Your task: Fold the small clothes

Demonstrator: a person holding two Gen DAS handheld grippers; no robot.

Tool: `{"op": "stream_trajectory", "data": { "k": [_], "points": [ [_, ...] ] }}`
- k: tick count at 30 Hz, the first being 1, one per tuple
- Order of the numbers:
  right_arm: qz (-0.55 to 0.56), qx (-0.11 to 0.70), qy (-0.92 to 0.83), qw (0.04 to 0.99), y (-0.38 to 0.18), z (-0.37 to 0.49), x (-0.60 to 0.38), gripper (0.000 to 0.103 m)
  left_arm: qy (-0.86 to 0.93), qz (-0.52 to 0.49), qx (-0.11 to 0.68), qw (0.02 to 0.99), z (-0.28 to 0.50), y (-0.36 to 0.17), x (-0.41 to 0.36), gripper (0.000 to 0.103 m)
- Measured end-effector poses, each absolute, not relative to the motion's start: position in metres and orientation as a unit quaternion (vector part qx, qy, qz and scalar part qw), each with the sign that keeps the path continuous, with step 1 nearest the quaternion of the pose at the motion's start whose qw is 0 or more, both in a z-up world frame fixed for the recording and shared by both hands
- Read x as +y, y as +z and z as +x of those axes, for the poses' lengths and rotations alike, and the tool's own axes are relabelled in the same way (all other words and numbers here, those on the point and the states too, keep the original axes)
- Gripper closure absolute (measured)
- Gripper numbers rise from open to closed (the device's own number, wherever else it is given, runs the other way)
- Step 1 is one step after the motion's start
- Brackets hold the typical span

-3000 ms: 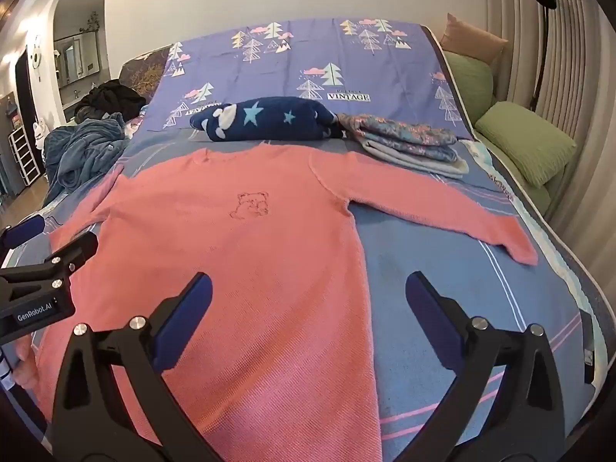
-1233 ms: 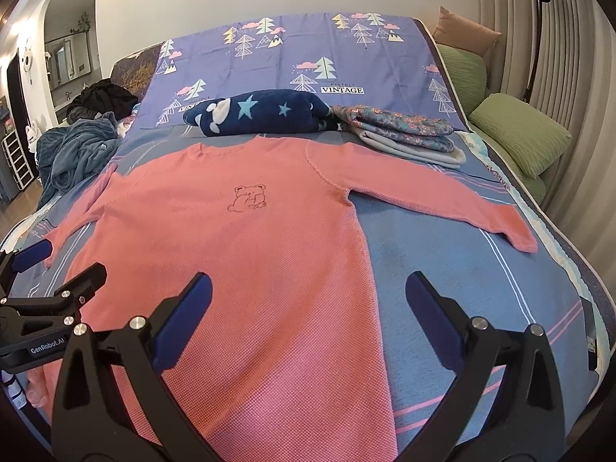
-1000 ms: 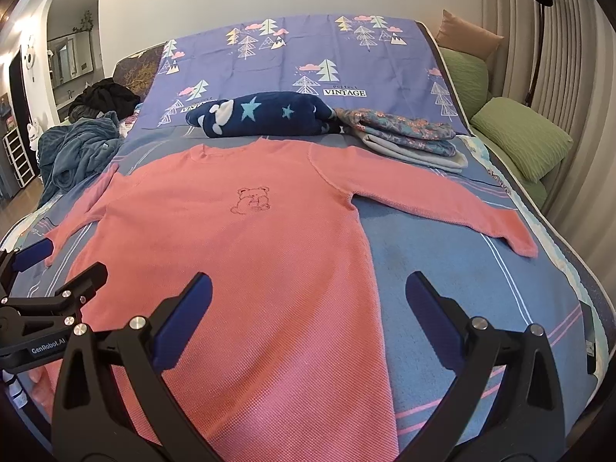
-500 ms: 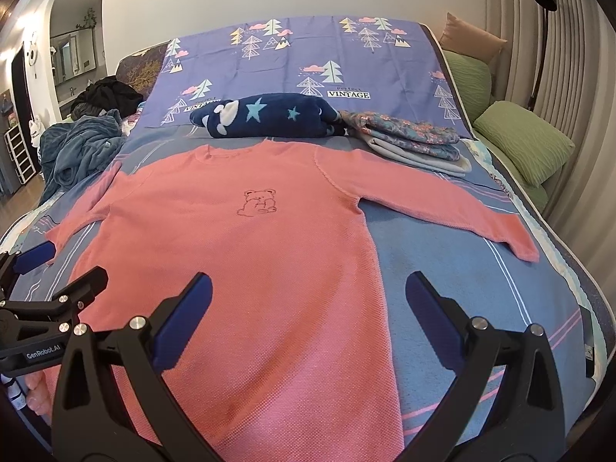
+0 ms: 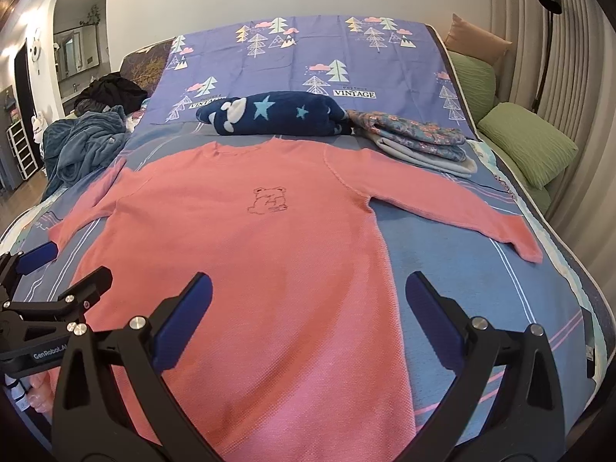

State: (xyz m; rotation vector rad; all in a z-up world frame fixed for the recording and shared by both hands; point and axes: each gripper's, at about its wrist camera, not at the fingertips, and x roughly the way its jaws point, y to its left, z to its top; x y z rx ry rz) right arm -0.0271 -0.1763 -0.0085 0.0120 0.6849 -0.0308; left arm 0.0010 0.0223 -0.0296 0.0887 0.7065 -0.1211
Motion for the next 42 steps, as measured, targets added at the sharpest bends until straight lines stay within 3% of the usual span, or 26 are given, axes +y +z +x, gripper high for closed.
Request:
{"op": "stream_trajectory", "data": {
  "k": [29,35,42],
  "points": [
    [-0.016,0.355,0.006,0.935,-0.018,-0.008,-0.137,0.002,-0.050,-0.029,0.390,0.919,0.018,-0.051,0.082,0.001],
    [-0.019,0.365,0.011,0.931,-0.022,0.006,-0.128,0.002,-0.039,-0.129,0.413,0.901,0.035,-0.059,0.152,0.002],
    [-0.005,0.393,0.000,0.920,-0.037,0.030,-0.133,0.002,0.071,-0.390,0.381,0.835,0.053,-0.102,0.304,0.021]
  ]
}}
